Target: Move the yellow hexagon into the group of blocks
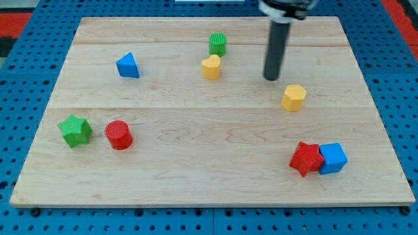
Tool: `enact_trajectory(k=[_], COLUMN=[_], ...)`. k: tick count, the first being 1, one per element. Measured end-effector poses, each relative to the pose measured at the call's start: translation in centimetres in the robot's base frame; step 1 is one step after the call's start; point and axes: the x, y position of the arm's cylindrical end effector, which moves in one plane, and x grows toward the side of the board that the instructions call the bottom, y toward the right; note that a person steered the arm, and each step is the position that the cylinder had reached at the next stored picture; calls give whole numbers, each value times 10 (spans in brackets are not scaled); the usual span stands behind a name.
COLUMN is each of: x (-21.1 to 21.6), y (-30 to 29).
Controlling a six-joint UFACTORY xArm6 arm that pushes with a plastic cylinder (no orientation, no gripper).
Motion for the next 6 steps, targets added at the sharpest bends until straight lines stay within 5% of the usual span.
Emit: enact_trajectory(k=[2, 5, 6], x=[65, 40, 56], y=[23, -22, 10])
